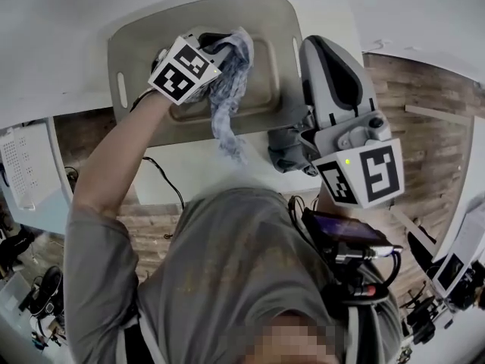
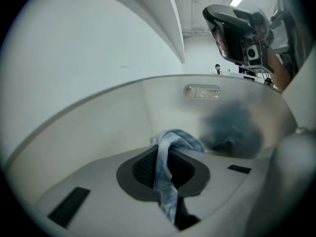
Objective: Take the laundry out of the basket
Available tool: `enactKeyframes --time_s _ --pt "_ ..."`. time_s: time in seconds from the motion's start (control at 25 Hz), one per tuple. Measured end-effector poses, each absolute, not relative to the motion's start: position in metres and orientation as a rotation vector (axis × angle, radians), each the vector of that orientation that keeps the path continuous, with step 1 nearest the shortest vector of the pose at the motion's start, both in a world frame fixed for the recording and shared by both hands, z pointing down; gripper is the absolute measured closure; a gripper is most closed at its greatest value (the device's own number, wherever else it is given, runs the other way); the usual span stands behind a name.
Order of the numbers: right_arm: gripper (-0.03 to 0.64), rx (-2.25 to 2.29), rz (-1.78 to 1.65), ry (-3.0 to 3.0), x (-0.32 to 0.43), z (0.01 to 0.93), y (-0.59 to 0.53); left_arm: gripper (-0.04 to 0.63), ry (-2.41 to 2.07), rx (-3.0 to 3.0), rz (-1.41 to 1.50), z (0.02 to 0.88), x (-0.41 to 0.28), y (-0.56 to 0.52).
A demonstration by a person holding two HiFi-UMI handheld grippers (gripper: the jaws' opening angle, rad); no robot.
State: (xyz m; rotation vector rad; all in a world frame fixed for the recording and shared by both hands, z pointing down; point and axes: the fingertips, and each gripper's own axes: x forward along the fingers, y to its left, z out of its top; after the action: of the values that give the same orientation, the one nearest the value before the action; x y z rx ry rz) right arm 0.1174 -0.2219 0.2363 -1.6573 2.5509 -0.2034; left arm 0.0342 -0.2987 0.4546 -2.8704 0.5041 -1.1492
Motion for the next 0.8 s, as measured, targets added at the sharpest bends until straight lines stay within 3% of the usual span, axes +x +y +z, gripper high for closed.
enactKeyframes --time_s 0.8 --pt "0.598 -1.453 -0.084 2.585 0.099 0.196 -0.139 0.566 1.157 -2.709 -0.631 0.245 -0.059 -0.27"
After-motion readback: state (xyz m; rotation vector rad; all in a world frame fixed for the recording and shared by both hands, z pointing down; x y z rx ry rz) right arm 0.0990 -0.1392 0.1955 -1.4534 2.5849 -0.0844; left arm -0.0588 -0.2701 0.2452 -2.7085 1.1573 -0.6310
